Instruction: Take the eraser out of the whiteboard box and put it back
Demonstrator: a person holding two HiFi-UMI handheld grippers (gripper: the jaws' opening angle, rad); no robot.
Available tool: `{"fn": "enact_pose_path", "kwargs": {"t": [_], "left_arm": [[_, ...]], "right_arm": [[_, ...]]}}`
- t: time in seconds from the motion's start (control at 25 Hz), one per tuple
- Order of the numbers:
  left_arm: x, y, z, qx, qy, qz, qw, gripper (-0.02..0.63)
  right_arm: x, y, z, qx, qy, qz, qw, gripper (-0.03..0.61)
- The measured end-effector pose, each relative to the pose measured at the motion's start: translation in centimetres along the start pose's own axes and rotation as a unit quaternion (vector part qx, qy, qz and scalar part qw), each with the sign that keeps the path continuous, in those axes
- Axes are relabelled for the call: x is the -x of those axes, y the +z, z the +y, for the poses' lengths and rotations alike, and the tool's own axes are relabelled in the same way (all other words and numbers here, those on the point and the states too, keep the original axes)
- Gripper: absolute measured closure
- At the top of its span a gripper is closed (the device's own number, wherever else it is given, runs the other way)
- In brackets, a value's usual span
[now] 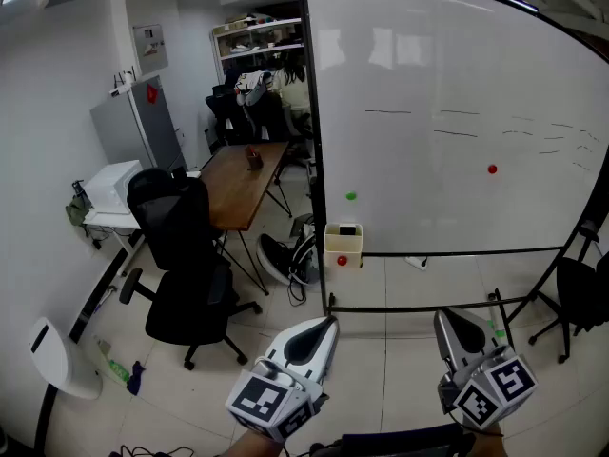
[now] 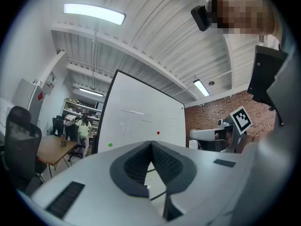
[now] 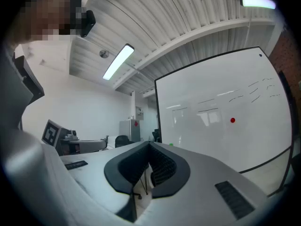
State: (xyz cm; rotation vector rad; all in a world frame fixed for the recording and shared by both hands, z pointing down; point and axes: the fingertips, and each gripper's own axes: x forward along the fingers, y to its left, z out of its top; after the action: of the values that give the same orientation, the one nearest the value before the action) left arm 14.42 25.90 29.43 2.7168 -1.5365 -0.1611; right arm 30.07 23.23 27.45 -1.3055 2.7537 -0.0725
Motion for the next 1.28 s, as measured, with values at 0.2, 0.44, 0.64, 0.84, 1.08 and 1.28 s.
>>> {"fn": "enact_pose_path", "kwargs": {"t": [0.2,0.44,0.64,0.84,1.08,1.28], "left_arm": [[0.9,0.1,3.1,0.001,0.003,0.000,1.0000,0.584],[2.2,0.0,6.3,0.002,-0.002,-0.003,1.0000,0.584],[2.0,-0.5,8.1,0.011,-0.008,0.001,0.9999,0.584],[-0.4,-1.4,10.9,0.020,-0.003,0.004,0.9998,0.584],[-5.4,-1.1,15.5,0.012,0.021,0.009,0.9997,0.584],[-11.2,-0.6,18.8,0.000,0.039,0.004,0.9992,0.584]], "right_arm": [[-2.4,-0.3,1.9,0.002,0.000,-0.001,1.000,0.558],[-4.6,-0.9,4.2,0.002,-0.013,-0.005,1.000,0.558],[-6.2,-1.7,4.8,-0.001,-0.017,0.005,1.000,0.558],[-10.0,-2.2,3.3,-0.001,-0.008,0.011,1.000,0.558],[-16.5,-2.3,-0.6,-0.016,0.011,0.007,1.000,0.558],[-22.2,-1.7,-4.8,-0.015,0.032,-0.002,0.999,0.558]]}}
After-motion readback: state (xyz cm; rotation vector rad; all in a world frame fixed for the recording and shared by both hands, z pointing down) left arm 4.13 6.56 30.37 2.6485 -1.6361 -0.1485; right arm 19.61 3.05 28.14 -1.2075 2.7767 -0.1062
